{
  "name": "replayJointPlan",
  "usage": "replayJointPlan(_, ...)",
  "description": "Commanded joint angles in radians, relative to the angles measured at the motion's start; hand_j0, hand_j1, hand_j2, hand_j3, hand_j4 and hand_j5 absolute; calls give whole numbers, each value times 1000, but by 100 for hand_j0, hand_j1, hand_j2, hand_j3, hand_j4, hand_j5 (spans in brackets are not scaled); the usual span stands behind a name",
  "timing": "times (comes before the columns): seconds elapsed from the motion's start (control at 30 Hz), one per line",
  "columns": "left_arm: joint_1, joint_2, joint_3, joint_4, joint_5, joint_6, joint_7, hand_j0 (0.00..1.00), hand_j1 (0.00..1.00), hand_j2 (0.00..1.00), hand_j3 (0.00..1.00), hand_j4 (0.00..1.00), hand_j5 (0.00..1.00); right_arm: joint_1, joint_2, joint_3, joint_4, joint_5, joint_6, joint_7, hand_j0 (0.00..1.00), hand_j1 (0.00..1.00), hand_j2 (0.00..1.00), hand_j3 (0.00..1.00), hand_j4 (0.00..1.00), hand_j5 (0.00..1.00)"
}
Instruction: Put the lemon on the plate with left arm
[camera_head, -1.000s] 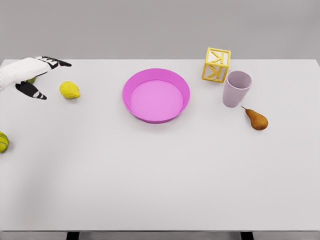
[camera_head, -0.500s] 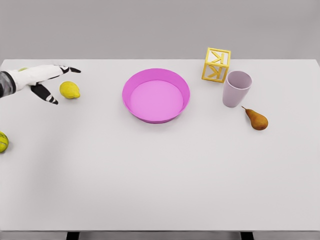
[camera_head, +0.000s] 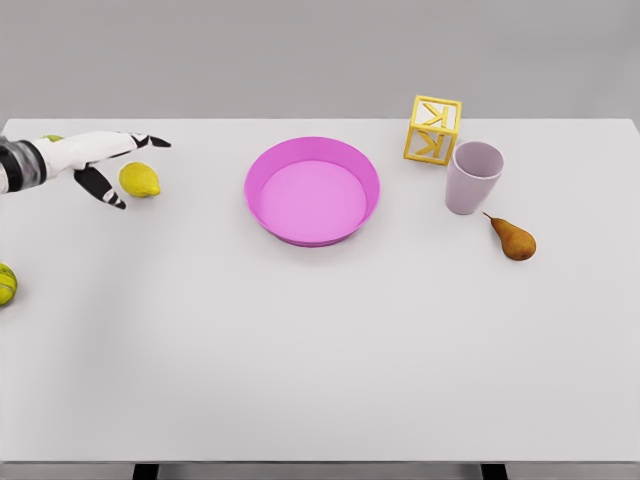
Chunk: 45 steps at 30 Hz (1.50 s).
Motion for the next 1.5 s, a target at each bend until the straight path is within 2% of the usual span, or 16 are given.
replayJointPlan(0.0, 0, -5, 2, 18, -14, 3, 0, 100, 100, 100, 100, 100, 100, 0, 0, 0, 0, 0, 0, 0, 100, 100, 100, 100, 100, 100)
replayJointPlan(0.27, -17, -25, 2, 25, -66, 3, 0, 100, 100, 100, 100, 100, 100, 0, 0, 0, 0, 0, 0, 0, 100, 100, 100, 100, 100, 100)
replayJointPlan(0.47, -20, -26, 1, 25, -71, 3, 0, 100, 100, 100, 100, 100, 100, 0, 0, 0, 0, 0, 0, 0, 100, 100, 100, 100, 100, 100)
replayJointPlan(0.53, -32, -32, 2, 26, -112, 3, 0, 100, 100, 100, 100, 100, 100, 0, 0, 0, 0, 0, 0, 0, 100, 100, 100, 100, 100, 100)
replayJointPlan(0.73, -38, -45, 1, 32, -147, 3, 0, 100, 100, 100, 100, 100, 100, 0, 0, 0, -1, 0, 0, 0, 100, 100, 100, 100, 100, 100)
replayJointPlan(0.9, -40, -46, 1, 45, -150, 3, 0, 100, 100, 100, 100, 100, 100, 0, 0, 0, 0, 0, 0, 0, 100, 100, 100, 100, 100, 100)
replayJointPlan(1.13, -49, -48, 1, 86, -150, 3, 0, 91, 91, 91, 91, 91, 91, 0, 0, 0, 0, 0, 0, 0, 100, 100, 100, 100, 100, 100)
replayJointPlan(1.23, -55, -54, 1, 112, -158, 3, 0, 90, 90, 90, 90, 90, 90, 0, 0, 0, 0, 0, 0, 0, 100, 100, 100, 100, 100, 100)
replayJointPlan(1.47, -61, -65, 1, 114, -170, 3, 0, 90, 90, 90, 90, 90, 90, 0, 0, 0, -1, 0, 0, 0, 100, 100, 100, 100, 100, 100)
